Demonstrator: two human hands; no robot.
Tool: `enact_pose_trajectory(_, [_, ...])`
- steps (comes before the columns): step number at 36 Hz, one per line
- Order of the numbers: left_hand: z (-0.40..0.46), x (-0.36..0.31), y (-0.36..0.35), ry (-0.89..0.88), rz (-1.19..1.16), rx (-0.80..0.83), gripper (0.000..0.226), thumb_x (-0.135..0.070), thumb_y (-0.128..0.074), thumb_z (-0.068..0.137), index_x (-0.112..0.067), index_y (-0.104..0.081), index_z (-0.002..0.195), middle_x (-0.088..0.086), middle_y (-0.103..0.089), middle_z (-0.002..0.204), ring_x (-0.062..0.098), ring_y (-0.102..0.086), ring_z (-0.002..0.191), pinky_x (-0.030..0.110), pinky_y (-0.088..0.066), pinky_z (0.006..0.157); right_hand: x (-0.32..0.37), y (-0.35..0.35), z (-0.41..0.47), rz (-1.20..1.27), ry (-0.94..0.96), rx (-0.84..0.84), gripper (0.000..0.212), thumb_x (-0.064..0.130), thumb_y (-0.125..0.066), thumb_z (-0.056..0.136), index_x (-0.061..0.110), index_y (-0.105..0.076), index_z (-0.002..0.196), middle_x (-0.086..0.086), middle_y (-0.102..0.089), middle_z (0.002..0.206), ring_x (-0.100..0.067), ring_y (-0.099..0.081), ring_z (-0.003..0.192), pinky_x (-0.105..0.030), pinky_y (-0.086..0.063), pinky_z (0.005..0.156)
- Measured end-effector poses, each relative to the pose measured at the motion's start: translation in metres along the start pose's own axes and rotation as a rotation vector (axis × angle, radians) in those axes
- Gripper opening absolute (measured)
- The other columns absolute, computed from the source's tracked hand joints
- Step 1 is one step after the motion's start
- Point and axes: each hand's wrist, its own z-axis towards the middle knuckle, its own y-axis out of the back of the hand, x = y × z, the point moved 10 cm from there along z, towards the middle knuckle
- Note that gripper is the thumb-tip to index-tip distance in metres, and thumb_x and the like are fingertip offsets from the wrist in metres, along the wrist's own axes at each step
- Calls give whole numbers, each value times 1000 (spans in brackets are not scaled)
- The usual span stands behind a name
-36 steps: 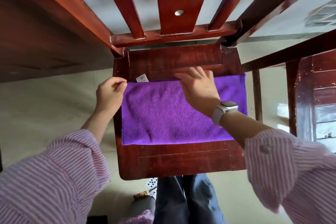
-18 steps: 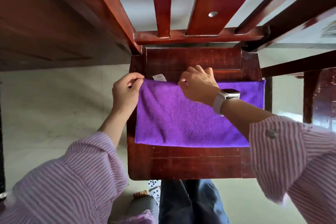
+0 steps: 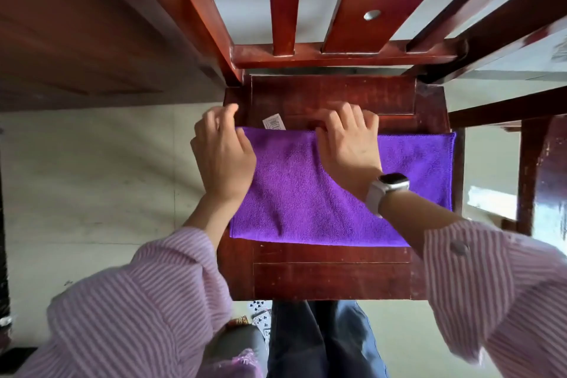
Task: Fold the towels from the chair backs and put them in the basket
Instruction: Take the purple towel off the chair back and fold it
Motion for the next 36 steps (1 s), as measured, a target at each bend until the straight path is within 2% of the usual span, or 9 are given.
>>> enact_pose_trajectory(2, [-19, -24, 0, -207, 54, -13, 38, -8, -46, 85, -8, -54, 121, 12, -54, 125, 30, -48, 117, 40, -37, 94, 9, 4, -20, 12, 98, -50, 30, 16, -48, 82, 13, -57, 111, -9, -61, 111, -21, -47, 103, -42, -29, 93])
enact_pose_trajectory(5, [-52, -42, -35, -389, 133, 161, 43, -16, -43, 86, -9, -50, 128, 11, -49, 136, 31, -41, 129, 44, -35, 102, 19, -18, -54, -127, 197, 56, 42, 15, -50, 82, 11, -55, 124, -9, -55, 130, -25, -46, 126, -57, -24, 106])
enact_pose_trajectory(8, [-69, -27, -70, -364, 255, 320, 51, -30, -37, 89, -15, -40, 137, 10, -37, 146, 34, -31, 135, 53, -28, 107, 3, -45, -70, -232, 124, 249, 52, 26, -43, 85, 20, -41, 136, -8, -40, 144, -26, -36, 134, -64, -21, 105])
enact_pose_trajectory(11, [-71, -6, -80, -331, 335, 330, 53, -39, -34, 90, -25, -31, 141, 9, -28, 151, 34, -21, 139, 55, -18, 110, -14, -55, -71, -271, 116, 324, 54, 37, -35, 89, 32, -26, 142, -3, -31, 150, -28, -29, 137, -66, -17, 104])
enact_pose_trajectory(21, [-69, 3, -76, -293, 334, 293, 57, -43, -30, 90, -28, -20, 144, 12, -18, 153, 30, -10, 141, 59, -10, 110, -117, -21, -81, -306, -56, 277, 53, 39, -29, 90, 30, -24, 143, -10, -25, 151, -32, -21, 140, -62, -10, 109])
enact_pose_trajectory(24, [-69, -6, -67, -281, 300, 280, 58, -41, -29, 90, -25, -18, 144, 13, -18, 153, 33, -11, 141, 61, -6, 109, -119, -5, -82, -249, -97, 213, 54, 34, -31, 90, 23, -27, 142, -14, -25, 151, -33, -20, 140, -64, -7, 108])
enact_pose_trajectory(28, [-69, -28, -68, -388, 330, 265, 57, -40, -32, 89, -24, -24, 143, 12, -20, 153, 36, -12, 140, 59, -4, 110, -91, -4, -85, -217, -19, 137, 52, 32, -34, 89, 22, -33, 140, -14, -28, 149, -35, -23, 138, -61, -6, 108])
enact_pose_trajectory(33, [-50, -4, -73, -221, 341, 271, 59, -44, -24, 90, -26, -17, 146, 14, -9, 155, 34, -4, 142, 56, -8, 112, -132, -11, -80, -238, -224, 156, 52, 35, -31, 91, 26, -27, 143, -14, -24, 151, -33, -18, 140, -60, -7, 110])
enact_pose_trajectory(36, [-51, -2, -76, -227, 359, 276, 60, -46, -24, 90, -26, -15, 146, 15, -7, 155, 34, -2, 142, 55, -8, 111, -141, -14, -81, -262, -208, 213, 53, 40, -25, 92, 29, -22, 144, -12, -19, 153, -34, -14, 141, -59, -7, 111])
